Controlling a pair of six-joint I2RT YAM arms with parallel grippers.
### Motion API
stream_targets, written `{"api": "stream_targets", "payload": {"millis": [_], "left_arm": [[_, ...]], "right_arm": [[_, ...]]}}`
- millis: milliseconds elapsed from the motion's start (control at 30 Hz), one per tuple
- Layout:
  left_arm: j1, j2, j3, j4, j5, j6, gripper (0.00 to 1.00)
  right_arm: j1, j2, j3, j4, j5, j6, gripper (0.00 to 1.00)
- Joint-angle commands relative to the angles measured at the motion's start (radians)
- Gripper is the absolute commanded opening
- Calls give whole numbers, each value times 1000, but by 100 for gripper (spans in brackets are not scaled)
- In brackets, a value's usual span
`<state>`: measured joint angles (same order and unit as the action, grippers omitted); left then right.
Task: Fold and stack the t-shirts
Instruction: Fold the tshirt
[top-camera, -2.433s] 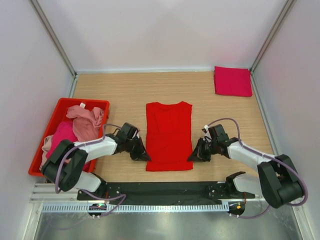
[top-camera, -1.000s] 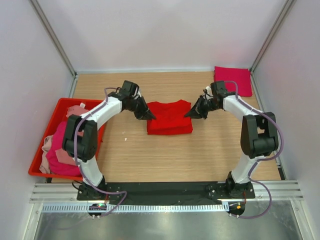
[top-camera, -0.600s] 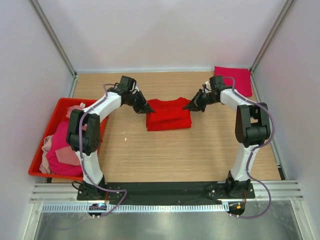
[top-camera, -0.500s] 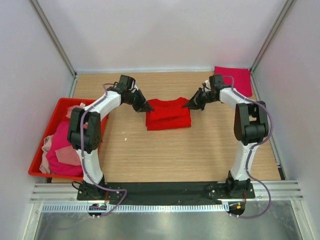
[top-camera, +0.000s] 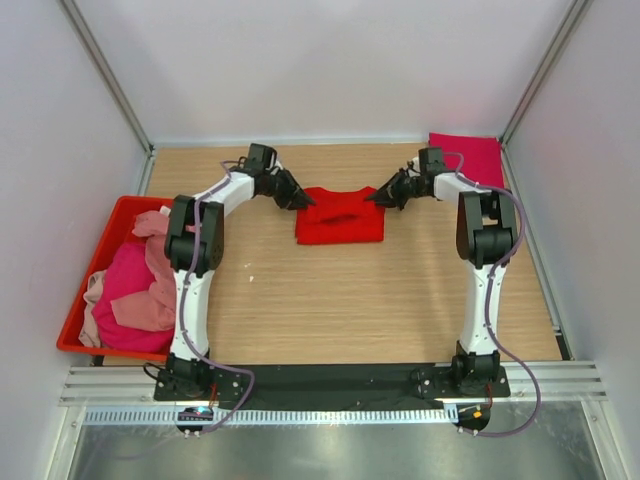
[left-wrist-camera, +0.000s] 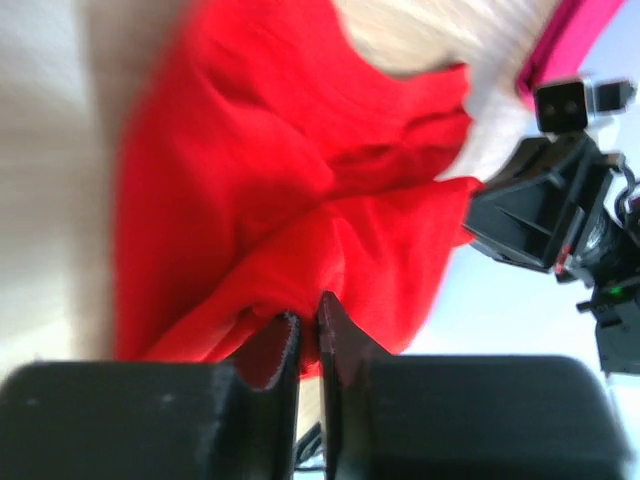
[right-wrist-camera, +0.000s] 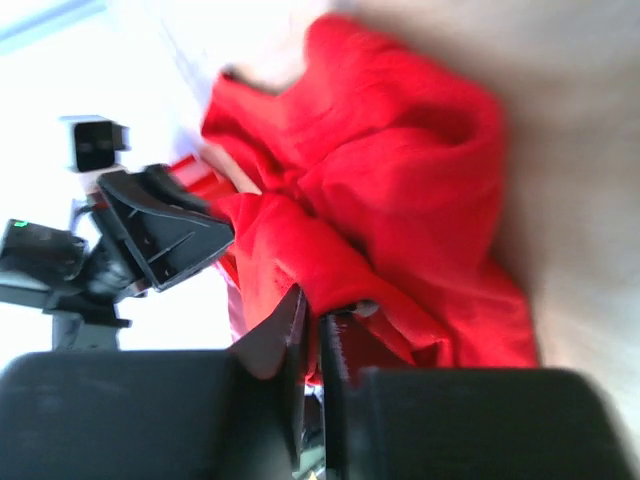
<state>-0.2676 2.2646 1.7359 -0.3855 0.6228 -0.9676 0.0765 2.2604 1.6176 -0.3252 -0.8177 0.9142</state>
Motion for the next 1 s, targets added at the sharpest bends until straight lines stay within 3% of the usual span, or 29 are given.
{"api": "stream_targets", "payload": {"millis": [0, 100, 200, 267, 433, 533, 733, 867, 967], "left_arm": [[28, 41, 89, 45, 40, -32, 27], [42, 64, 145, 43, 49, -55, 35], [50, 49, 204, 16, 55, -66, 47], [54, 17, 221, -16, 55, -63, 56], [59, -101, 166, -137, -7, 18, 64], [61, -216, 53, -159, -55, 79, 63], [28, -347, -134, -129, -83, 136, 52], [4, -309, -170, -46, -43, 102, 44], [-5, -257, -161, 3, -54, 78, 44]], "right_arm": [[-35, 28, 82, 110, -24, 70, 16], [-55, 42, 165, 86, -29, 63, 33], [-63, 39, 281, -52, -8, 5, 51], [-63, 31, 369, -188, 29, -58, 56], [-66, 1, 539, -544, 165, -253, 57], [-38, -97, 455, -586, 241, -348, 57], [54, -240, 196, -365, 292, -367, 49], [89, -222, 153, -249, 256, -322, 33], [103, -159, 162, -186, 233, -288, 32]]}}
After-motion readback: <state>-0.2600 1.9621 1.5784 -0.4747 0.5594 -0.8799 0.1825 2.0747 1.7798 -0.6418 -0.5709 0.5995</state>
